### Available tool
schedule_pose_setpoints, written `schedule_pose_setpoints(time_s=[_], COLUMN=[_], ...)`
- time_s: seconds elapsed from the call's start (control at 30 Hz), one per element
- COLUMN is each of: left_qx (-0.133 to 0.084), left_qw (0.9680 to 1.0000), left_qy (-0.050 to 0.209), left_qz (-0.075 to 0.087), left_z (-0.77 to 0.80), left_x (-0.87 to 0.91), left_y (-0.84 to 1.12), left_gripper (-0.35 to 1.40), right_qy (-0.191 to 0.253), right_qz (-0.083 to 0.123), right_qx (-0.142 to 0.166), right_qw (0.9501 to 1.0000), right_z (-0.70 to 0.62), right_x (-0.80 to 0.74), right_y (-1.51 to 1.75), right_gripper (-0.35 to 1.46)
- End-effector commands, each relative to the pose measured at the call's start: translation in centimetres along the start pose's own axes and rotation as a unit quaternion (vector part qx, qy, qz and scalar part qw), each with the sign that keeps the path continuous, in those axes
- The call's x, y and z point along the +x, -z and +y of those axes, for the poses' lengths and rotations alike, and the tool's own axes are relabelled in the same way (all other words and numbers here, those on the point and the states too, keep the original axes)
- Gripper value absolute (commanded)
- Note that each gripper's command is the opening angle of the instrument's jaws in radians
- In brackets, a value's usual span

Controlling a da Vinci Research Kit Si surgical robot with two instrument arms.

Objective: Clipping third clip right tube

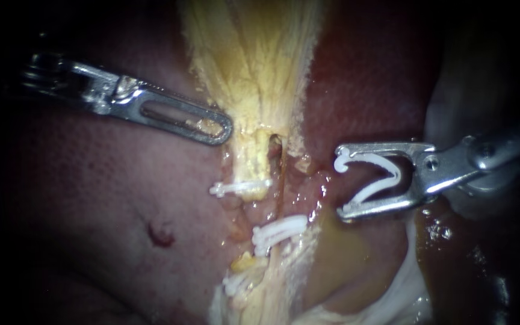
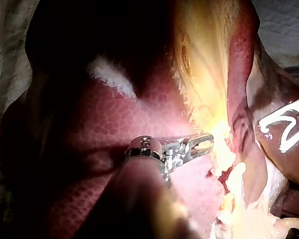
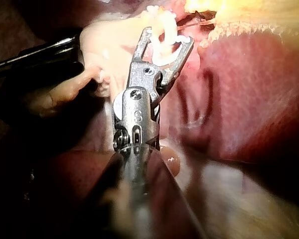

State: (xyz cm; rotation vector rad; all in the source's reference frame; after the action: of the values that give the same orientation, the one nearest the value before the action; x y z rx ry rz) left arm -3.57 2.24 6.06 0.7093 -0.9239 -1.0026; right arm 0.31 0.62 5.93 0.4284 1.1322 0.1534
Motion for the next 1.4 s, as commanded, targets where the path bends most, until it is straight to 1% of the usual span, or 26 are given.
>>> schedule_pose_setpoints(time_s=[0.03,0.13,0.23,0.27,0.43,0.6,0.8,1.0,1.4], left_qx=[0.0,0.001,0.003,0.006,0.001,0.001,0.002,0.004,0.004], left_qw=[1.0,1.0,1.0,1.0,1.0,0.9998,0.9995,0.9994,0.9994], left_qy=[0.0,0.0,0.0,0.001,0.004,0.008,0.015,0.016,0.016], left_qz=[0.0,0.0,0.002,0.002,-0.005,-0.017,-0.027,-0.029,-0.029], left_z=[0.0,0.0,-0.01,-0.02,-0.06,-0.09,-0.19,-0.23,-0.23], left_x=[0.0,0.0,-0.03,-0.04,-0.13,-0.22,-0.3,-0.3,-0.3], left_y=[0.0,0.02,0.09,0.14,0.38,0.63,0.86,0.89,0.89], left_gripper=[-0.35,-0.35,-0.35,-0.35,-0.35,-0.35,-0.35,-0.35,-0.35], right_qy=[0.0,0.0,0.0,0.0,0.0,0.0,0.0,0.0,0.0], right_qz=[0.0,0.0,0.0,0.0,0.0,0.0,0.0,0.0,0.001], right_qx=[0.0,0.0,0.0,-0.001,0.001,0.001,0.001,0.001,0.002], right_qw=[1.0,1.0,1.0,1.0,1.0,1.0,1.0,1.0,1.0], right_z=[0.0,0.0,0.0,0.0,0.0,0.0,0.0,0.0,0.0], right_x=[0.0,0.0,0.0,0.0,0.0,0.0,0.0,0.0,0.01], right_y=[0.0,0.0,-0.01,-0.02,-0.04,-0.04,-0.04,-0.04,-0.1], right_gripper=[0.5,0.5,0.5,0.5,0.5,0.5,0.5,0.5,0.5])
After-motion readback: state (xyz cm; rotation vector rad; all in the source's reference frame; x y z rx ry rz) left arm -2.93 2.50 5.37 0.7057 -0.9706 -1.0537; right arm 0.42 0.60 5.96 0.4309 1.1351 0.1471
